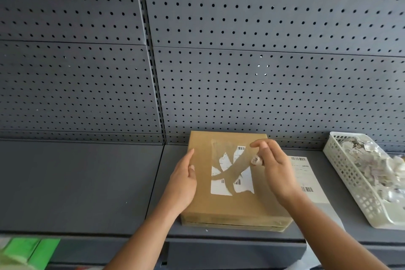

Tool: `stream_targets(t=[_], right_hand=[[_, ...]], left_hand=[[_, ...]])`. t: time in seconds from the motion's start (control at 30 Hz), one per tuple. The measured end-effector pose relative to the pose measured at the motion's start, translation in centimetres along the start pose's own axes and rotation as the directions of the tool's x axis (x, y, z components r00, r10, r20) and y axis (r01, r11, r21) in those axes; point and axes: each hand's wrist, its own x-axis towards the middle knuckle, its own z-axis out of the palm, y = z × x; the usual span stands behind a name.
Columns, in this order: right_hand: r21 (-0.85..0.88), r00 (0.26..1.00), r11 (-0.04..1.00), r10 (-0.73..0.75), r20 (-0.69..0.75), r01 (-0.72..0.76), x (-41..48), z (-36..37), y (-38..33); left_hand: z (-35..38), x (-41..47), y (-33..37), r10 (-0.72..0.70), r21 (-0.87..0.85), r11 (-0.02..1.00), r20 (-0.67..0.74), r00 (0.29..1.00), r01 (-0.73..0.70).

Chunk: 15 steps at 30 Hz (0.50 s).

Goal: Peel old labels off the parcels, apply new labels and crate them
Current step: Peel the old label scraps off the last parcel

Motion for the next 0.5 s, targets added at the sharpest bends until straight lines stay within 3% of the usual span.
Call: stream_targets(t=[0.17, 0.3, 0.5], right_hand=[[-0.224, 0.990, 0.974, -0.003, 0.143, 0.035, 0.2, 1.0, 0.2], [-0.265, 0.965, 0.961, -0.014, 0.261, 0.085, 0.4, 1.8, 0.2], [-0.399, 0.954, 0.904, -0.032, 0.298, 0.155, 1.2, 2.5, 1.0]], left_hand=[[-0.1, -0.1, 0.1, 0.007, -0.003, 1.000, 0.002, 1.000, -0.007], [-0.1, -0.1, 0.1, 0.006, -0.009, 1.000, 0.002, 1.000, -0.006], [0.0, 0.0, 0.0, 0.019, -0.004, 1.000, -0.001, 1.000, -0.019]])
